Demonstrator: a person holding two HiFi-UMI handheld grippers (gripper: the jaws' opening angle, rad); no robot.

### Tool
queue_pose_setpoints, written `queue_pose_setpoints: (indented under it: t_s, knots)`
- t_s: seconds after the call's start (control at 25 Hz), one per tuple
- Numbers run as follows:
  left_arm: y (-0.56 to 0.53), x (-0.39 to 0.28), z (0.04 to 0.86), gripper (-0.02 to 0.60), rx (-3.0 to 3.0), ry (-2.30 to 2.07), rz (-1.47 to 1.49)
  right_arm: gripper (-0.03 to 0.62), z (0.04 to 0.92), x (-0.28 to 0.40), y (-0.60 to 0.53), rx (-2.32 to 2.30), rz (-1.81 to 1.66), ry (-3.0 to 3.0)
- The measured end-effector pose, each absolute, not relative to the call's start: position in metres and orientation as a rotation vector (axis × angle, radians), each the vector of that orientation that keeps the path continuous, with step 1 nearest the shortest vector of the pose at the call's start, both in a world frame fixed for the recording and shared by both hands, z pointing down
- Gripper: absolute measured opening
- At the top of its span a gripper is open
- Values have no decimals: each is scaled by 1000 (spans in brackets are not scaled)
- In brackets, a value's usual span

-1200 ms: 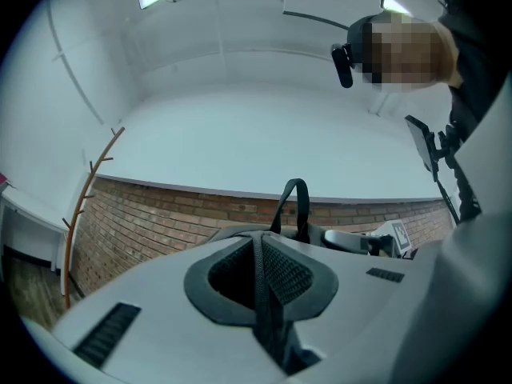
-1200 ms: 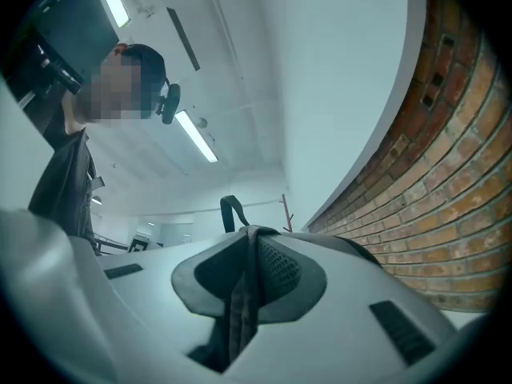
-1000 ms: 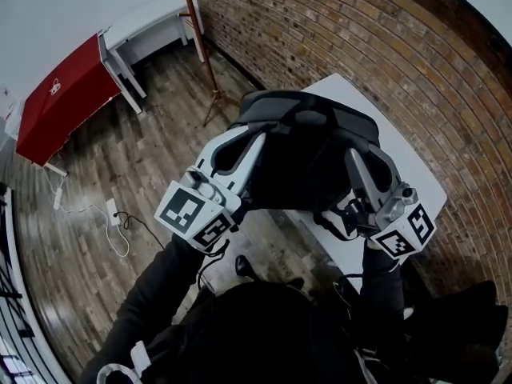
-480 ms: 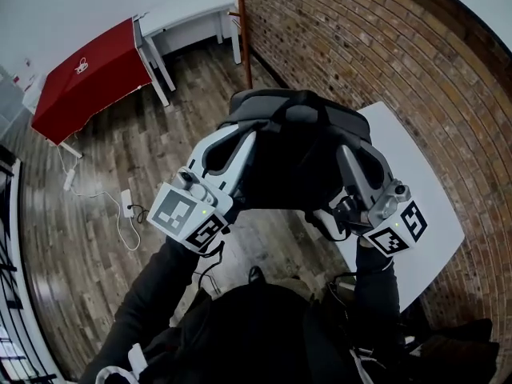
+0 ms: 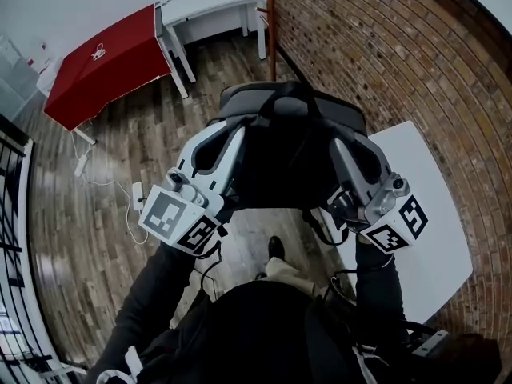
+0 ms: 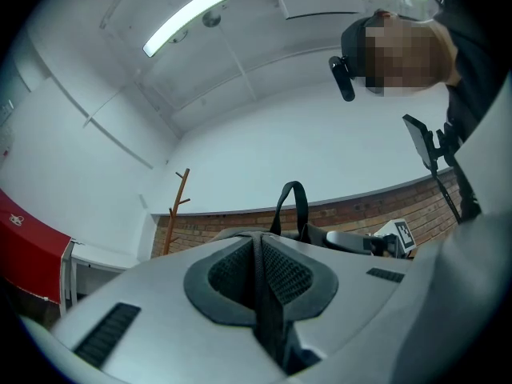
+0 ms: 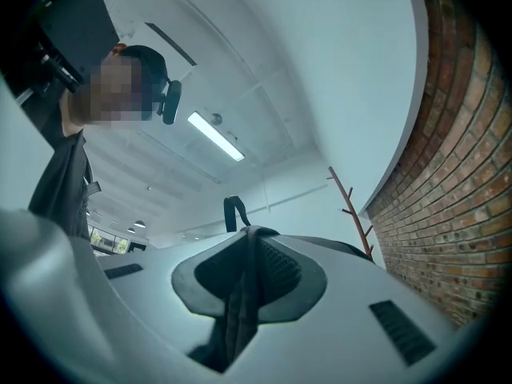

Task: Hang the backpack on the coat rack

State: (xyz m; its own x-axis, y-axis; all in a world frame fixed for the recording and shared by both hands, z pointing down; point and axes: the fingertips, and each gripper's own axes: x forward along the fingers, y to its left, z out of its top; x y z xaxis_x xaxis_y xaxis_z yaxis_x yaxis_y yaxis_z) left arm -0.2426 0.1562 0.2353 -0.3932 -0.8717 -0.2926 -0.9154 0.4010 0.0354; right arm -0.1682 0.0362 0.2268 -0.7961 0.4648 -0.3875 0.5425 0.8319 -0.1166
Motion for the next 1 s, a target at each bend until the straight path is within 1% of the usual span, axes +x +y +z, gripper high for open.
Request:
queue_pose_setpoints:
  t_s: [0.48, 1.0]
  knots:
    - [113, -341, 237, 38, -1506, 2492, 310, 40, 224, -272, -10, 834, -298, 2672]
    - [108, -446, 248, 38, -1517, 2477, 331, 40, 233, -376, -14, 812, -289, 2704]
